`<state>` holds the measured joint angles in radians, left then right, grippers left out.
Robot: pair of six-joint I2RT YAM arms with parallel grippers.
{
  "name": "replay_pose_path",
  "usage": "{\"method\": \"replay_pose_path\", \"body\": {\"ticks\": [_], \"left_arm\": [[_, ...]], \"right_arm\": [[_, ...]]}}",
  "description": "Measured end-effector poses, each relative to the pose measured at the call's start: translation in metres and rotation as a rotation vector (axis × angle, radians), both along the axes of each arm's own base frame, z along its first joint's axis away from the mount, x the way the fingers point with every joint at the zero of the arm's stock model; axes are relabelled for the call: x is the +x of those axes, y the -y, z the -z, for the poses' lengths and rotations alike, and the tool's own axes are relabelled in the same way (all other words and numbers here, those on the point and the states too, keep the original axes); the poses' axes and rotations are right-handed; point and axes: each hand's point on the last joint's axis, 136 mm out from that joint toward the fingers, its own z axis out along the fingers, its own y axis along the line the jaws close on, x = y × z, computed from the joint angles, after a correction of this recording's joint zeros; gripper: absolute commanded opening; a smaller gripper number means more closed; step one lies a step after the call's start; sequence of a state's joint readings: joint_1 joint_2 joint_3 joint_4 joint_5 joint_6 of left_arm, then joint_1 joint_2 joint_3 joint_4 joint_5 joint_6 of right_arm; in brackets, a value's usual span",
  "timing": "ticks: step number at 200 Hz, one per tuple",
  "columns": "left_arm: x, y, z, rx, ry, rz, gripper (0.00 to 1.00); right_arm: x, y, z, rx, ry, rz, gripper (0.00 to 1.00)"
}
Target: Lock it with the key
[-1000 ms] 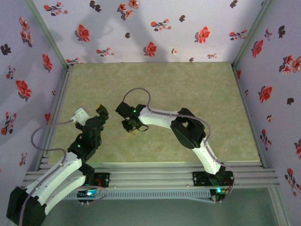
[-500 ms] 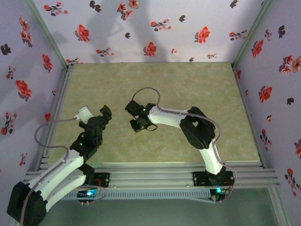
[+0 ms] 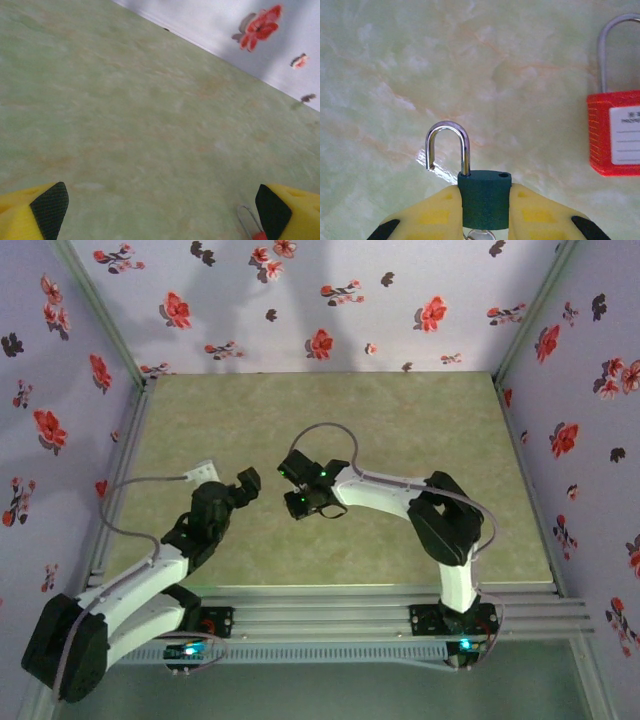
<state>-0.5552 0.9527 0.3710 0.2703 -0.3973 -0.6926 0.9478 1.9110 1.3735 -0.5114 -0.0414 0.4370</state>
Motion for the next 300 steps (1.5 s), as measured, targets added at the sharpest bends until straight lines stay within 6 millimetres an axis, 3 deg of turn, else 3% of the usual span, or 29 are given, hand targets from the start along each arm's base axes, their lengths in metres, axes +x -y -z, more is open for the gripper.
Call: {"method": "replay_pose_path", "body": {"ticks": [76, 196, 241, 300], "left_arm": [[0.011, 0.034, 0.001, -0.148, -0.057, 0.197, 1.00], [0.016, 0.090, 0.013, -0.446, -0.222, 0.477, 1.00], [0.016, 0.108, 0.013, -0.509, -0.262, 0.560, 0.96], [0.016, 0.127, 0.027, -0.615, -0.348, 0.635, 0.87]], "right_arm": [[-0.004, 0.016, -0.025, 0.047, 0.040, 0.003, 0.17], [-0.009, 0.040, -0.039, 0.063, 0.071, 0.024, 0.14], [-0.006, 0.045, -0.039, 0.062, 0.075, 0.036, 0.13], [-0.002, 0.055, -0.050, 0.084, 0.097, 0.059, 0.12]]}}
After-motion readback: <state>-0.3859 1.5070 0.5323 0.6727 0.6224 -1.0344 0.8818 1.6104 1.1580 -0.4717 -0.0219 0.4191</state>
